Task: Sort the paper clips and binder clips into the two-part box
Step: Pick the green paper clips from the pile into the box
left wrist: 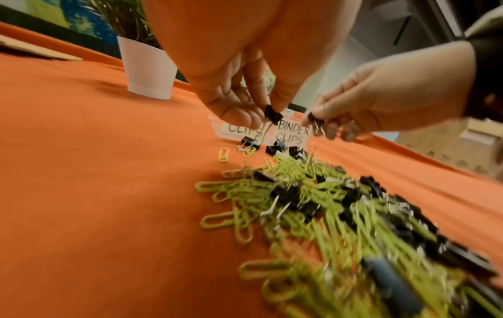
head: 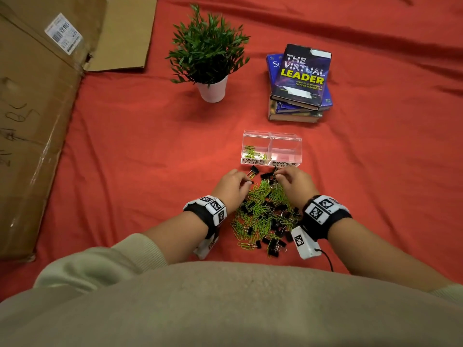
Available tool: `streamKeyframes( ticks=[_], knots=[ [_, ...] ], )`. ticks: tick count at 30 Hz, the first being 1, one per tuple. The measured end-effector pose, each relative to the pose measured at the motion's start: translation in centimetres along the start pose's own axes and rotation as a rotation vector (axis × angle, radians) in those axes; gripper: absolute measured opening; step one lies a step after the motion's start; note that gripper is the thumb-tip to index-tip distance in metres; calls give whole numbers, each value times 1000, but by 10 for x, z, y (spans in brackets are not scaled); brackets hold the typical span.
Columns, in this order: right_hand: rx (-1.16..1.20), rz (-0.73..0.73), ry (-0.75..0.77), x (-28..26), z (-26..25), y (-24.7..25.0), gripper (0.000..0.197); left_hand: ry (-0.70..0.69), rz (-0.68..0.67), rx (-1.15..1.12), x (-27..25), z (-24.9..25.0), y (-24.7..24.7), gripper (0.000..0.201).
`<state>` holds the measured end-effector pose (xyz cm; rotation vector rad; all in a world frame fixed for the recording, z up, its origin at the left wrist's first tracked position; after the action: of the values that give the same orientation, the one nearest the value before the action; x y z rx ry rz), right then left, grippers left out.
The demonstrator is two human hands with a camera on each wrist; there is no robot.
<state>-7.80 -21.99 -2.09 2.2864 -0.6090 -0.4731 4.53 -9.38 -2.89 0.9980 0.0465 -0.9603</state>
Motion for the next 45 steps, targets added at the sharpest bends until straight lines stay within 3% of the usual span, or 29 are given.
streamKeyframes(
  ticks=[4,8,12,16,19,23,29,35,41,45],
  knots=[
    [24,52,-156,-6,33,16,24,60,-77,-125,8,17,-11,18],
    [-21,61,-191,-9,47,21,27,121,-91,-244,11,19,-17,22],
    [-188,0,-40,-12,23,10,29,93,-57,-12,10,-4,-13,17],
    [-229,-248,180,-17,-17,-39,18,-30,-94,294,3,-23,-17,21],
    [-284,-332,154,-19,-24,-67,26,-60,-90,348,-1,-28,-21,24],
    [-301,-322,105,-18,-27,-78,38,-87,-63,408,-5,-26,-25,23],
    [-100,-225,57,-18,-20,-69,10,-70,-75,359,0,-28,-25,15],
    [13,-85,-117,-14,2,-30,5,-56,-90,334,0,-25,-23,10],
    [-55,1,-212,-16,36,2,14,-27,-35,122,2,-5,-10,9],
    [-89,20,-145,-21,27,2,22,11,-84,-9,10,17,-16,8]
  ],
)
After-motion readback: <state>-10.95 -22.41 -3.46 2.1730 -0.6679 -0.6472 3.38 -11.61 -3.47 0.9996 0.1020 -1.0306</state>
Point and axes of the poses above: each hand's wrist, its own x-axis towards the middle knuckle, its own y-axis out of the back of the hand, z = x × y, the point moved 6 cm from there along x, towards the middle knuckle, and after that the axes turned 15 degrees about y, right-handed, at the moved point
